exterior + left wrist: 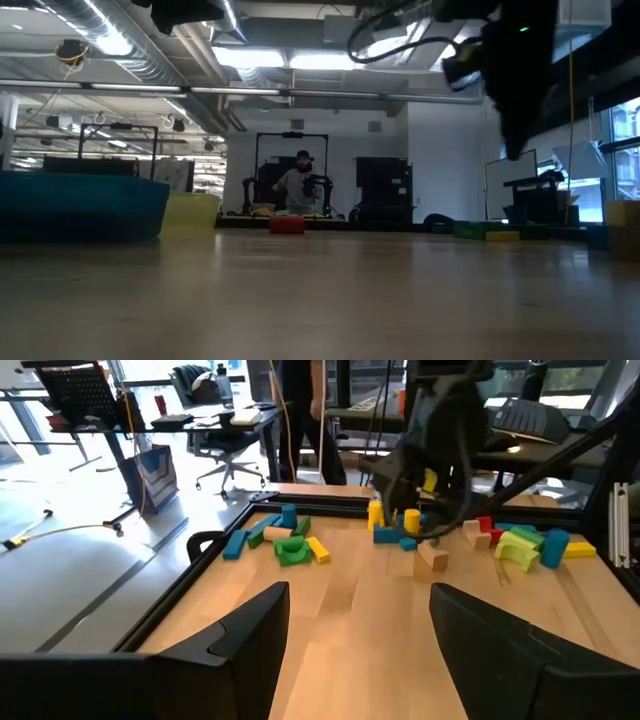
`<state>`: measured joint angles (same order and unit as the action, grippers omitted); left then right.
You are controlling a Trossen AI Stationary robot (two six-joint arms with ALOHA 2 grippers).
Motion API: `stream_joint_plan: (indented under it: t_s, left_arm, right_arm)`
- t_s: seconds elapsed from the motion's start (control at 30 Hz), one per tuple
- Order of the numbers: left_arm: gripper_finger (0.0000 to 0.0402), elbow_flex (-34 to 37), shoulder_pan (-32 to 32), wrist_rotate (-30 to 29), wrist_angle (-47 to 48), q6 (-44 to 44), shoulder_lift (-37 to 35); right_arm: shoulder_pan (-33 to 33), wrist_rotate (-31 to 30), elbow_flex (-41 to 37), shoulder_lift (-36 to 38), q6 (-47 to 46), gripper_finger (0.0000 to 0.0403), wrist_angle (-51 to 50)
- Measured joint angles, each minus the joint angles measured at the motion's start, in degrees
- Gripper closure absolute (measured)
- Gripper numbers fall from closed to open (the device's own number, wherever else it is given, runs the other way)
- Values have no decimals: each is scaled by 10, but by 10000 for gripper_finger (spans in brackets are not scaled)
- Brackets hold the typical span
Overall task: Sort blocks by size
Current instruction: Put the brown arch block into the blue bin
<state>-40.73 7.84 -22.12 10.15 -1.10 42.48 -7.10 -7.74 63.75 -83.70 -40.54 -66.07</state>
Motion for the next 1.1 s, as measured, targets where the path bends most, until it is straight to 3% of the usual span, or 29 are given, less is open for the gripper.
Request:
stream_joint_plan:
  t_s: [0.17,0.4,0.63,0.87,1.1]
  left_arm:
    - [174,0,0,0,0,13,0]
    - [174,0,0,0,3,14,1]
    - [174,0,0,0,13,9,5]
    - [174,0,0,0,8,0,5]
    - [174,0,0,0,9,-4,5]
  right_arm:
    - [-41,42,0,0,-25,118,-46]
    - [-113,39,-7,0,17,118,-134]
    - [-177,56,-94,0,19,124,-69]
    - [-215,-2,-150,0,22,179,-10]
    - [-214,-14,-186,0,23,219,57]
